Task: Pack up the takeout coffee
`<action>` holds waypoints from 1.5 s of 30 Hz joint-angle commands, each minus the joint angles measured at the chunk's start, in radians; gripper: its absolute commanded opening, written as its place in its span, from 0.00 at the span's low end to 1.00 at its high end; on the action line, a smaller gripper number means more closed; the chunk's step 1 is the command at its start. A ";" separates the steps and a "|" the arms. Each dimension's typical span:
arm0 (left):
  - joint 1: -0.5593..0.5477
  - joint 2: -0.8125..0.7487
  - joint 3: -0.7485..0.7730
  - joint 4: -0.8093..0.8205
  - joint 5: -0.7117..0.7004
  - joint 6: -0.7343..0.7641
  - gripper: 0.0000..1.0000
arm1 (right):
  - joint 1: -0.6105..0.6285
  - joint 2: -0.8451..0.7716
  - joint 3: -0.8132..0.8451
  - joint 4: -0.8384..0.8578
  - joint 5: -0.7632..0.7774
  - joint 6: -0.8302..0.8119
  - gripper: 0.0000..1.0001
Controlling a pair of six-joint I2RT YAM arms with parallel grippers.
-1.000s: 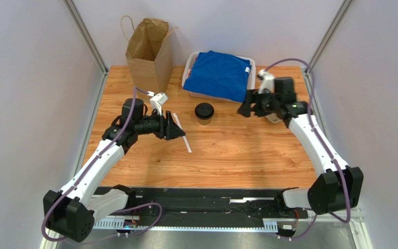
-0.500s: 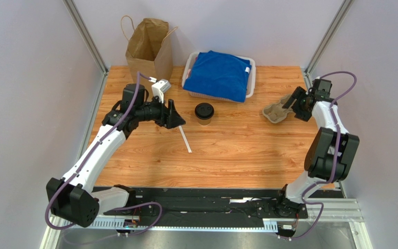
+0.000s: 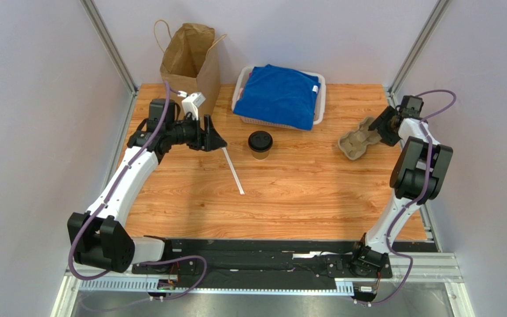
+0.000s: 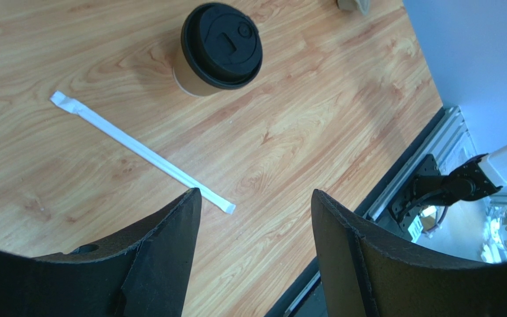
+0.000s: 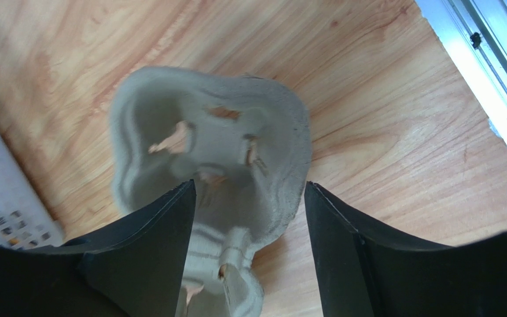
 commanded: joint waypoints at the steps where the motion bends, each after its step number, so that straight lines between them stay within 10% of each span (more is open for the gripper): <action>1: 0.013 0.007 0.070 0.009 0.034 -0.007 0.70 | -0.006 0.047 0.047 0.043 0.055 0.014 0.64; 8: 0.025 0.002 0.079 -0.028 0.033 0.019 0.70 | -0.005 0.085 0.047 0.054 0.032 0.019 0.54; 15: 0.056 -0.042 0.070 -0.040 0.041 0.013 0.70 | -0.006 0.042 0.037 0.048 -0.058 -0.003 0.00; 29: 0.133 -0.073 0.386 -0.238 0.003 0.453 0.88 | 0.136 -0.496 -0.098 -0.170 -0.345 -0.180 0.00; 36: 0.162 0.214 0.766 -0.295 -0.212 0.844 0.88 | 0.250 -0.649 -0.147 -0.223 -0.341 -0.219 0.00; 45: 0.180 0.461 0.954 -0.375 -0.059 1.065 0.84 | 0.259 -0.739 -0.192 -0.324 -0.310 -0.282 0.00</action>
